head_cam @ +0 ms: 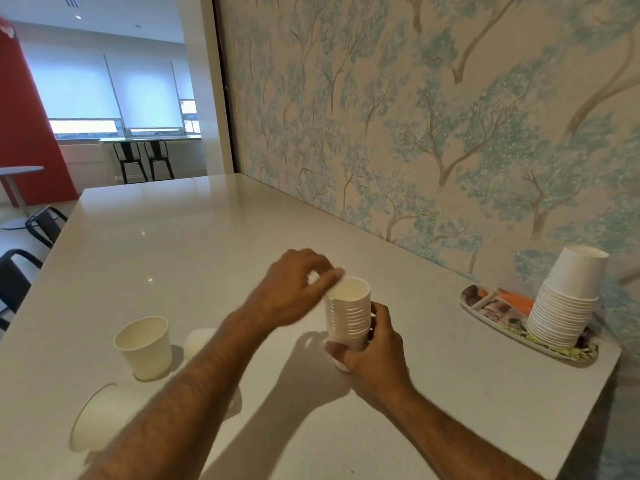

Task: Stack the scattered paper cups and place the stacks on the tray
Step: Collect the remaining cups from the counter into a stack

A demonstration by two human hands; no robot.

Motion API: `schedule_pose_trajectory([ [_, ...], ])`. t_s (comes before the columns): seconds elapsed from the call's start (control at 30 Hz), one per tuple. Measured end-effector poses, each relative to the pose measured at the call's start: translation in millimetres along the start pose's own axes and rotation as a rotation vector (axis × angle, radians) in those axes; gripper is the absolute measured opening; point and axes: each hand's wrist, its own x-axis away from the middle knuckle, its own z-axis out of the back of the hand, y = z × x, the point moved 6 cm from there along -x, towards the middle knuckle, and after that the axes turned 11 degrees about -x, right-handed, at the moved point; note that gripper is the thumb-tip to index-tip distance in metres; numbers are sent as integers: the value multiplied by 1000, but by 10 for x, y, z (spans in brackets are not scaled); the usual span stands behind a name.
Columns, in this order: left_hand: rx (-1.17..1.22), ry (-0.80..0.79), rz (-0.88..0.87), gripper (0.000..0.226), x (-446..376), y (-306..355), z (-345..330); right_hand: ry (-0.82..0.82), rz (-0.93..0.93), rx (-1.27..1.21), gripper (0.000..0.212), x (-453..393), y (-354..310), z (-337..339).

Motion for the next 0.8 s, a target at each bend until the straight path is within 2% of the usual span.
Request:
schedule_pose_trajectory([
  [0.07, -97, 50, 191, 33, 13, -288, 161, 5, 2, 14, 84, 12, -18, 3],
  [0.1, -228, -10, 299, 32, 47, -446, 200, 4, 2, 17, 83, 13, -20, 3],
  [0.17, -472, -233, 468, 40, 172, -713, 197, 6, 2, 9, 82, 12, -26, 3],
  [0.27, -586, -493, 559, 48, 381, -911, 95, 1, 4, 1, 82, 14, -26, 0],
  [0.37, -642, -582, 551, 42, 511, -996, 5, -6, 16, 6, 82, 16, -26, -6],
  [0.5, -674, -454, 515, 21, 518, -1031, 10, -13, 33, 16, 83, 9, -27, -6],
  [0.67, -569, -222, 514, 26, 316, -910, 181, -6, 53, 12, 83, 13, -35, -3],
  [0.8, -331, 74, 435, 26, 120, -646, 426, -1, 72, 24, 84, 19, -52, -3],
])
